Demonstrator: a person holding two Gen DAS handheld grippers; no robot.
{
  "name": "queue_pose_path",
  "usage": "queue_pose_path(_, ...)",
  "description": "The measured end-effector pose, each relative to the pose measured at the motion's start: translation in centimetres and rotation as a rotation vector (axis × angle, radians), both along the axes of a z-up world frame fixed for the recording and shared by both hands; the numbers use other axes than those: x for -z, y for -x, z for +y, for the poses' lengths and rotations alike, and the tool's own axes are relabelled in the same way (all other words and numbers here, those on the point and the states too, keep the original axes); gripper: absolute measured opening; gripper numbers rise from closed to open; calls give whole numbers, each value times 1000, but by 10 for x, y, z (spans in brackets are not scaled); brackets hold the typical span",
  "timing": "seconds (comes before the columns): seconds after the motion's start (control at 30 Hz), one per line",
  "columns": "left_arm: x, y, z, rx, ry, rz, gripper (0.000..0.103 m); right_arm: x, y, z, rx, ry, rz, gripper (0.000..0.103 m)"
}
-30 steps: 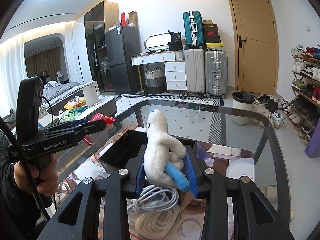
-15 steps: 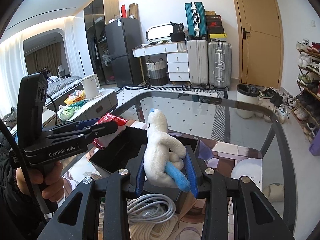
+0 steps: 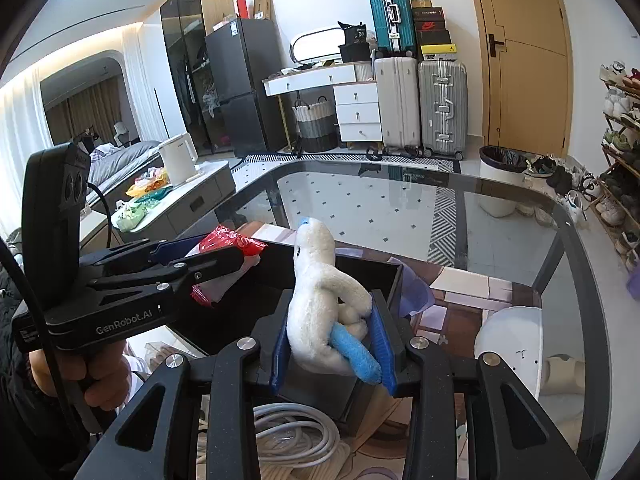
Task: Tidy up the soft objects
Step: 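Open both grippers to drop the bag and plush into the box, then withdraw both grippers from the box toward the remaining items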
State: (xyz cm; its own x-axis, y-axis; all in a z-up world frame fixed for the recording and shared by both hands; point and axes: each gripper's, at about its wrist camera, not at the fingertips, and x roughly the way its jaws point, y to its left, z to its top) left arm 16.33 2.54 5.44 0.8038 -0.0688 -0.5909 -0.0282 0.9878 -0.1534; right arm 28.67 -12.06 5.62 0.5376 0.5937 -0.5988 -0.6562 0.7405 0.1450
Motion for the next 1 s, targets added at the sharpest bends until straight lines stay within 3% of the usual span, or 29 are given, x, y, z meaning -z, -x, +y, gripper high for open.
queue_pose_path(0.1,1,-1,0,-4,1,18,53,-1,0,-1,23,7,-21,50)
queue_pose_path(0.17,1,1,2,-13,7,23,66,-2,2,-4,24,3,-17,61)
queue_pose_path(0.23,-1,5,5,-19,18,17,73,-5,7,-9,35,-6,-28,75)
queue_pose_path(0.27,-2,7,7,-22,19,15,85,-6,10,-13,37,-18,-35,83)
queue_pose_path(0.37,-8,17,7,-37,10,-18,98,-11,19,-25,59,-49,-41,99)
queue_pose_path(0.47,-9,27,5,-41,-28,-31,103,-12,29,-34,70,-78,-25,102)
queue_pose_path(0.7,-2,48,7,-43,-66,-23,103,-2,57,-49,108,-113,-11,102)
queue_pose_path(1.0,0,77,5,-45,-74,-87,103,2,91,-49,98,-76,-80,102)
